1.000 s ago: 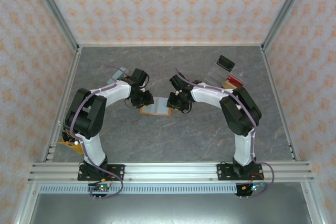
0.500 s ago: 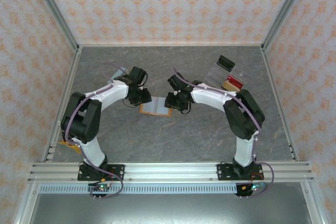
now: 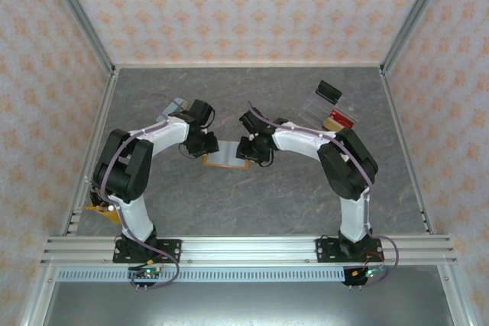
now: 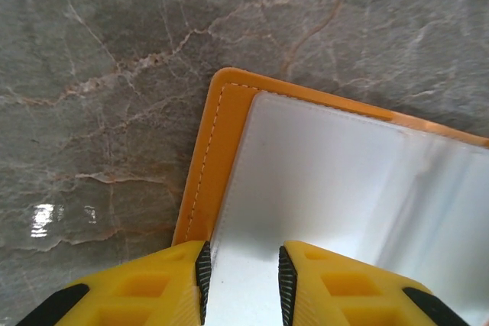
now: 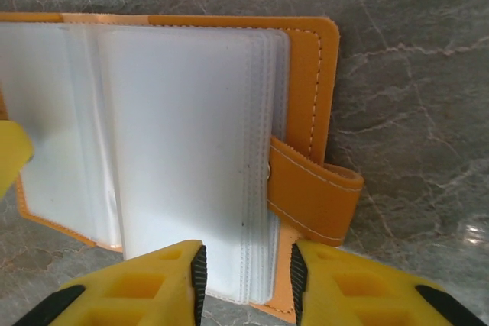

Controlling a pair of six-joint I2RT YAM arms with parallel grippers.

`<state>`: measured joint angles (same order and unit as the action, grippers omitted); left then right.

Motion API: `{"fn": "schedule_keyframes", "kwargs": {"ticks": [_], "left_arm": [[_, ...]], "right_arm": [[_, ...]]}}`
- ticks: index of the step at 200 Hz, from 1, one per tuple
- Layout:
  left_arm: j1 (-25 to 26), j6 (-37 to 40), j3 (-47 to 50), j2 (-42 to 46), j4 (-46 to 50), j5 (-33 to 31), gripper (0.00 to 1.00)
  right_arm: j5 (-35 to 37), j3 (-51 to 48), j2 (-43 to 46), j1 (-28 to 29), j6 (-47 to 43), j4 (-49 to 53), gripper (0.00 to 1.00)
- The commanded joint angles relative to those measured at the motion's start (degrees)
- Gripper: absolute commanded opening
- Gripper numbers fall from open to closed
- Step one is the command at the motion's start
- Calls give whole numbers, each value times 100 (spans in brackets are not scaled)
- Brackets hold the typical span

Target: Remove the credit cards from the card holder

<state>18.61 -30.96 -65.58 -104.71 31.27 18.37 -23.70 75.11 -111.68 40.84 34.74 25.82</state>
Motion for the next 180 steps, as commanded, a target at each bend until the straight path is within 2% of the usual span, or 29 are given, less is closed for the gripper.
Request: {"fn": "schedule_keyframes", "kwargs": {"ticks": [1,32,45,84,138,160,180], "left_arm": [[-34,180,2,-97,117,-105,34],[-33,203,17,-205,84,-8,32],[-28,200,40,-234,43,82,30],[-26,219,98,-237,-46,319,13],[-24,375,89,-213,-232,916,0],[-25,407,107,-199,-405,1327,0],[-24,440,22,-174,-280,1190,0]], "right_arm": [[-53,188,-164,16,47,-69,35],[-107,271,-303,20,41,-60,32],[-152,301,-344,20,33,-84,25],[-394,367,-463,21,-1,-242,8],[-528,522,-642,21,-18,-328,3],[-521,540,-633,21,-49,-322,2],[-447,557,-577,21,-103,-247,2]]}}
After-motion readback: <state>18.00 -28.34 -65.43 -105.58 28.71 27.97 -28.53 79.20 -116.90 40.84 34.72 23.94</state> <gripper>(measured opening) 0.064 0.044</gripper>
